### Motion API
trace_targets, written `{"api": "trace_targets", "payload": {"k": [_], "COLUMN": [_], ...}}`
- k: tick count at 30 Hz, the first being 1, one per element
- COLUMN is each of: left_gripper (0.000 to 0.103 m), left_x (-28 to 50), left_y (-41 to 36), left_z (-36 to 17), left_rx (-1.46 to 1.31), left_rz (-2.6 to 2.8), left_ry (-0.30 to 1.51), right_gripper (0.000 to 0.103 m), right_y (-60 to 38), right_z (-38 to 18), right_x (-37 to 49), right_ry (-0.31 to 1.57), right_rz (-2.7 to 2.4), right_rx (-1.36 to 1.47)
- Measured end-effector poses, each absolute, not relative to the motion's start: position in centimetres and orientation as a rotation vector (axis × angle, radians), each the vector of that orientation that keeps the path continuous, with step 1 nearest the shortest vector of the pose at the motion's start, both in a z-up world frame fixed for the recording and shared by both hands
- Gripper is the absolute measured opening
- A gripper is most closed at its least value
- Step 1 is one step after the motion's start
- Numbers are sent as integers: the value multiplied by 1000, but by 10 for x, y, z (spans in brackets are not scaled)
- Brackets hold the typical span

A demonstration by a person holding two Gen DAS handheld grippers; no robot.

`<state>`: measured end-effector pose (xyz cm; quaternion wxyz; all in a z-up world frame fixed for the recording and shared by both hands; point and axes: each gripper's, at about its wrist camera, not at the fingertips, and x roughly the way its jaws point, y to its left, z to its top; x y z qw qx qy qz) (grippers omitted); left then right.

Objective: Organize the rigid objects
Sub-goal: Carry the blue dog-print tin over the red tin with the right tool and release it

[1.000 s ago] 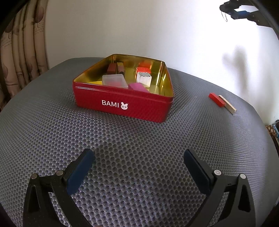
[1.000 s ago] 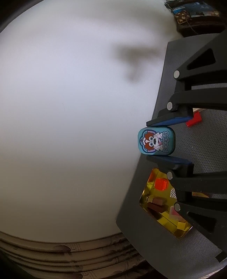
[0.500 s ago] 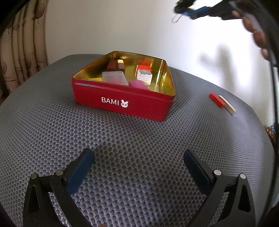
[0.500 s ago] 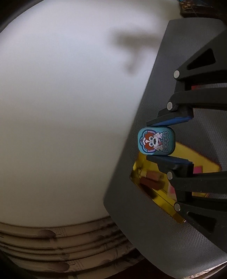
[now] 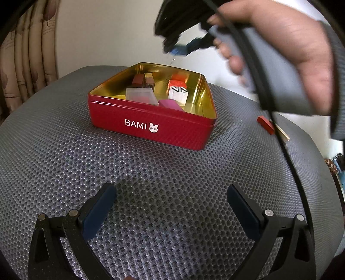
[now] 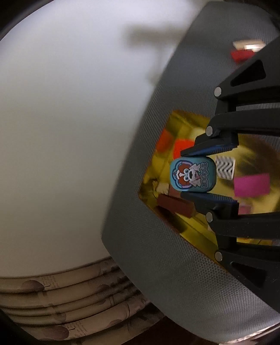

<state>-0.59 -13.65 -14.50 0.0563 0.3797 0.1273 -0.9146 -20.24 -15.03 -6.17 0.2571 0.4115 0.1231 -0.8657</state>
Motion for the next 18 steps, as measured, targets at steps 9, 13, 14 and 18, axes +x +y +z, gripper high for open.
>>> {"api": "trace_targets", "payload": {"k": [9,13,14,18], "left_gripper": [102,102,102,102], "left_x": [-7,-5,-4,-4], "left_y": [-135,-134,-134,-134], "left_z": [-144,-143,-143,-143], "left_rx": [1152,1149,1149,1148], "left_rz": [-2777,-2779,-2778,-2779], "left_ry": [389,393,393,395], "right_gripper": [31,31,31,31], "right_y": [-168,-152,-147,-153], "right_z": [-129,-139,-137,-137], "right_x": [-220,-221,-222,-220], "right_ry": [256,355,328,325], "right_rz": [-2224,-2317,-2323,-2283], "right_rx": [1319,1335,1309,1284]}}
